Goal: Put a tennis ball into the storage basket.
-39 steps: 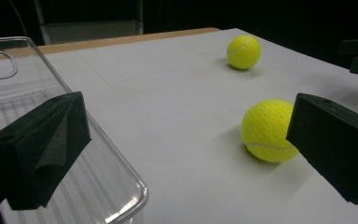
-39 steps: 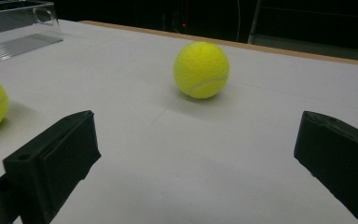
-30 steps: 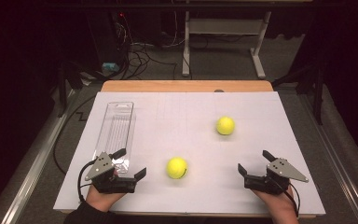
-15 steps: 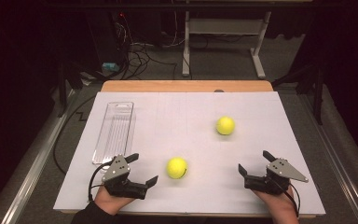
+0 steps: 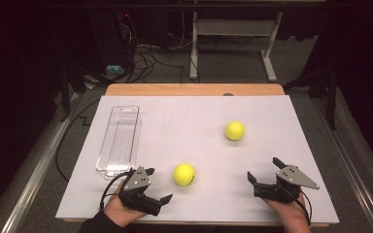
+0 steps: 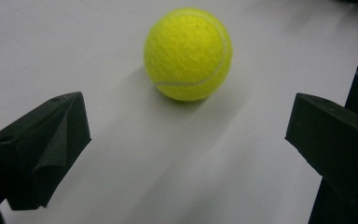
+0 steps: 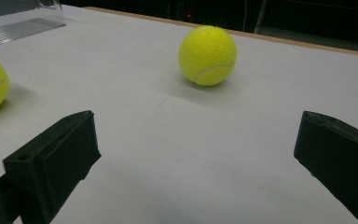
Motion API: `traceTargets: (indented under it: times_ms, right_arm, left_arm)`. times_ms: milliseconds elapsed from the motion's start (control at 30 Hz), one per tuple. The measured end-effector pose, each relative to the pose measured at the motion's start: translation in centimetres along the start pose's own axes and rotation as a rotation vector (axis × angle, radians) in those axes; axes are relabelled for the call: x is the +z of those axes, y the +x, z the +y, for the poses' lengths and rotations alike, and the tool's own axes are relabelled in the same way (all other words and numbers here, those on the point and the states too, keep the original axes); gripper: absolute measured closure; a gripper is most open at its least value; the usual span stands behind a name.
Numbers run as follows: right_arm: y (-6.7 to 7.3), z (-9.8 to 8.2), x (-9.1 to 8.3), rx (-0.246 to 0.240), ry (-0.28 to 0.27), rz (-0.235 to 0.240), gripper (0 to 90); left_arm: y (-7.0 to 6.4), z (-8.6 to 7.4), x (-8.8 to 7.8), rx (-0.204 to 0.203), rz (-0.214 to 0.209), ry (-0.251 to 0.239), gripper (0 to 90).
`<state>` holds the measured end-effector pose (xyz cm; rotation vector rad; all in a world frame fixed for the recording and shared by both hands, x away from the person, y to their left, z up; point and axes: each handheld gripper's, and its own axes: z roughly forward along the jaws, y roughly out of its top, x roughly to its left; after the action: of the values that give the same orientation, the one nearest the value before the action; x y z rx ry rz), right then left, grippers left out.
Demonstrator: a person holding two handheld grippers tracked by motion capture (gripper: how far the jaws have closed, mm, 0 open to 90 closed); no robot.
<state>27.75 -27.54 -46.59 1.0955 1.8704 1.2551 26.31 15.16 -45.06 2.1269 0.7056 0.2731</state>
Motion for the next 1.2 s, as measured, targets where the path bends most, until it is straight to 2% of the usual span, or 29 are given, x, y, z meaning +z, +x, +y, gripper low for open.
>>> traceTargets:
  times_ms: [100, 133, 367, 400, 433, 467, 567, 700, 733, 767, 933, 967, 1000, 1033, 1067, 1100, 1200]
  right_arm:
    - [0.0, 0.0, 0.0, 0.001, -0.001, 0.0, 0.0]
    - [0.0, 0.0, 0.0, 0.001, -0.001, 0.0, 0.0]
    - [0.0, 0.0, 0.0, -0.001, -0.001, -0.001, 0.0]
    - [-0.1, 0.0, 0.0, 0.007, 0.003, 0.009, 0.0]
    - [-0.1, 0.0, 0.0, 0.007, 0.003, 0.009, 0.0]
    - [-0.2, 0.0, -0.1, 0.006, 0.002, 0.008, 0.0]
    - [-0.3, -0.1, -0.2, -0.002, 0.0, 0.008, 0.0]
    - [-0.2, -0.1, -0.5, 0.0, -0.003, 0.016, 0.0]
    - [-0.2, -0.1, -0.5, -0.005, -0.004, 0.016, 0.0]
    - [-0.2, 0.0, -0.6, -0.007, -0.007, 0.017, 0.0]
    - [-0.1, 0.1, -0.8, -0.009, -0.019, 0.017, 0.0]
    - [-0.1, 0.1, -0.8, -0.009, -0.019, 0.017, 0.0]
    - [0.0, 0.1, -0.8, -0.009, -0.018, 0.016, 0.0]
    - [0.0, 0.1, -0.8, -0.009, -0.018, 0.016, 0.0]
    - [0.0, 0.1, -0.8, -0.015, -0.02, 0.016, 0.0]
    - [0.0, 0.1, -0.9, -0.015, -0.02, 0.017, 0.0]
    - [0.1, 0.1, -0.9, -0.015, -0.022, 0.018, 0.0]
  left_arm:
    - [0.0, 0.0, 0.2, -0.007, -0.005, 0.016, 0.5]
    - [0.0, 0.0, 0.4, -0.004, -0.01, 0.045, 0.5]
    - [-0.1, 0.0, 1.0, -0.004, -0.021, 0.113, 0.5]
    - [-0.1, 0.2, 1.2, -0.002, -0.018, 0.143, 0.5]
    - [-0.1, 0.2, 1.2, -0.002, -0.018, 0.143, 0.5]
    - [0.0, 0.6, 1.4, -0.012, -0.015, 0.168, 0.5]
    - [0.1, 1.0, 1.5, -0.019, -0.026, 0.196, 0.6]
    - [-0.1, 2.4, 1.7, 0.01, -0.007, 0.274, 1.1]
    - [-0.1, 2.4, 1.7, 0.01, -0.007, 0.274, 1.1]
    - [-0.1, 2.9, 1.9, 0.015, -0.015, 0.31, 1.2]
    - [0.0, 4.1, 2.1, 0.023, -0.019, 0.381, 1.2]
    - [0.0, 4.1, 2.1, 0.023, -0.019, 0.381, 1.2]
    - [0.1, 4.5, 2.2, 0.027, -0.02, 0.41, 1.2]
    - [0.1, 4.5, 2.2, 0.027, -0.02, 0.41, 1.2]
    - [0.1, 4.9, 2.4, 0.036, -0.02, 0.442, 1.2]
    - [0.1, 4.9, 2.4, 0.036, -0.02, 0.442, 1.2]
    - [0.0, 5.4, 2.7, 0.054, -0.019, 0.486, 1.2]
